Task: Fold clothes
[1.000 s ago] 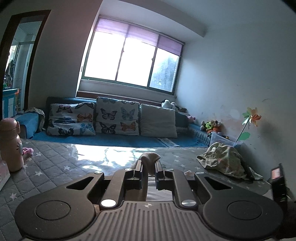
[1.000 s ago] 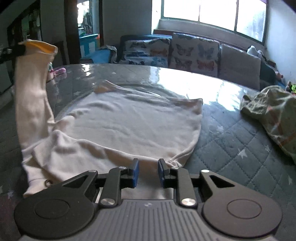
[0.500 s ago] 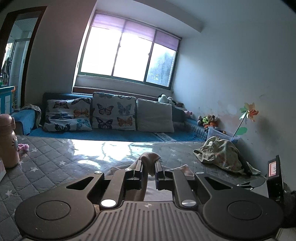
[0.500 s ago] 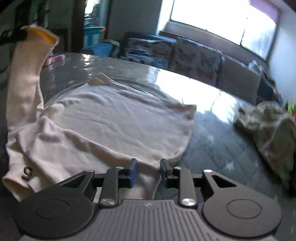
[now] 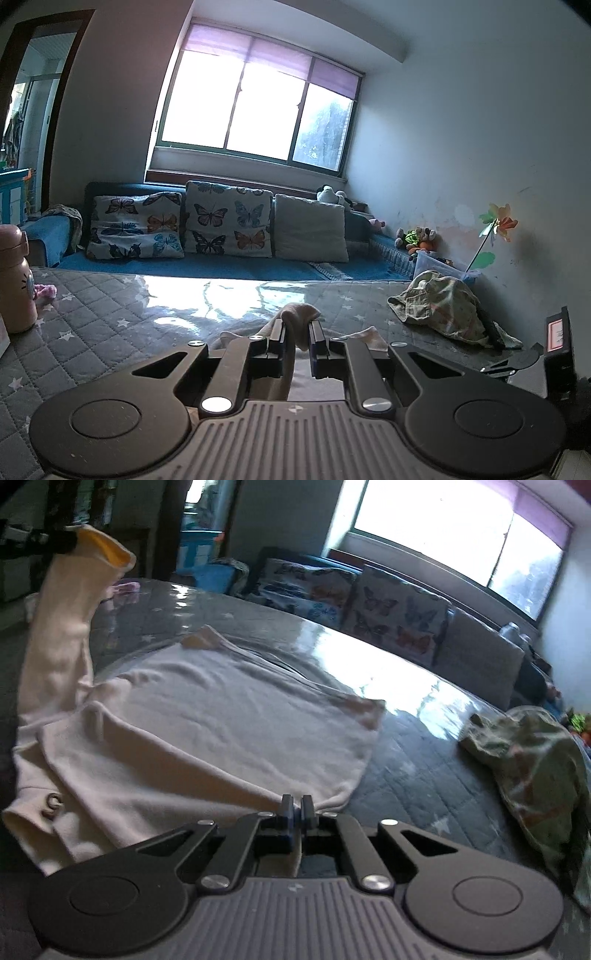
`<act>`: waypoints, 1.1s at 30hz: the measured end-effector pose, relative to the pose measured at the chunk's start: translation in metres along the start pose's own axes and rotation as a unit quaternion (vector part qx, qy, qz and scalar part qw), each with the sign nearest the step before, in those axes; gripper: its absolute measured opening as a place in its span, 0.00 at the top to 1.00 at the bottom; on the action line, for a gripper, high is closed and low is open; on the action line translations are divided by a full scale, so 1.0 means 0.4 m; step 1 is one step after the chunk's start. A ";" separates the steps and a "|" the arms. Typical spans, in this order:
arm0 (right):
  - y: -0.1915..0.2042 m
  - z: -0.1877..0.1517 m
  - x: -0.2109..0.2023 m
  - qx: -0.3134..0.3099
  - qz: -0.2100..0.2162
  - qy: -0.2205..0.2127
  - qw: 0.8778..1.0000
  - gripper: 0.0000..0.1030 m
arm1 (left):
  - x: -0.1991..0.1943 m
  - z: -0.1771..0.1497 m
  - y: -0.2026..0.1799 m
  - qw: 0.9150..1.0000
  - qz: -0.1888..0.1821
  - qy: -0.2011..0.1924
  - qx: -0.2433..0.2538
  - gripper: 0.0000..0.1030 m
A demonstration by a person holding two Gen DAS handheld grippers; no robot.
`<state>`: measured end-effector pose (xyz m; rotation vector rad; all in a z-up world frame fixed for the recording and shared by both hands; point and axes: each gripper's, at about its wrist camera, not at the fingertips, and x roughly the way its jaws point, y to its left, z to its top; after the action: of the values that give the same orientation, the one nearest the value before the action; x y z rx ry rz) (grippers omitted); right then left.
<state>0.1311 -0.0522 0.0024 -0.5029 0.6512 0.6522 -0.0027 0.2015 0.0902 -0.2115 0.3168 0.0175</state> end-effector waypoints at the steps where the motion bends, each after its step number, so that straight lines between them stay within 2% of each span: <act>1: -0.004 -0.005 0.005 0.009 0.000 0.000 1.000 0.97 | 0.001 0.000 -0.002 1.000 -0.001 0.000 0.000 0.87; 4: -0.010 -0.011 0.010 0.025 -0.001 -0.005 1.000 0.94 | 0.002 0.002 -0.009 1.000 -0.002 0.001 0.002 0.87; 5: -0.012 -0.009 0.005 0.029 -0.002 -0.006 1.000 0.89 | 0.003 0.003 -0.012 1.000 -0.003 0.001 0.004 0.87; 12: 0.006 -0.030 -0.081 0.020 0.049 -0.009 0.999 0.88 | 0.006 0.011 -0.024 1.000 -0.011 -0.004 0.008 0.87; 15: 0.019 -0.060 -0.100 0.016 0.069 0.013 0.997 0.88 | 0.009 0.013 -0.036 1.000 -0.017 -0.004 0.010 0.87; 18: 0.020 -0.082 -0.102 0.010 0.050 0.036 0.998 0.88 | 0.014 0.016 -0.052 1.000 -0.023 -0.004 0.016 0.87; 21: 0.020 -0.063 -0.122 0.022 0.057 0.010 0.998 0.86 | 0.020 0.017 -0.064 0.999 -0.026 -0.003 0.020 0.87; 25: 0.053 -0.023 -0.096 0.027 0.086 -0.014 0.996 0.86 | 0.025 0.017 -0.069 1.000 -0.022 0.002 0.020 0.87; 29: 0.093 -0.013 -0.043 0.031 0.124 -0.002 0.992 0.86 | 0.018 0.020 -0.073 1.000 -0.023 0.004 0.019 0.87; 33: 0.111 -0.028 -0.054 0.015 0.127 0.003 0.992 0.82 | 0.029 0.020 -0.099 0.999 -0.042 0.010 0.024 0.87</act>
<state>0.0830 -0.0366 -0.0003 -0.3976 0.7369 0.8788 0.0127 0.1642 0.1022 -0.1766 0.3282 -0.0761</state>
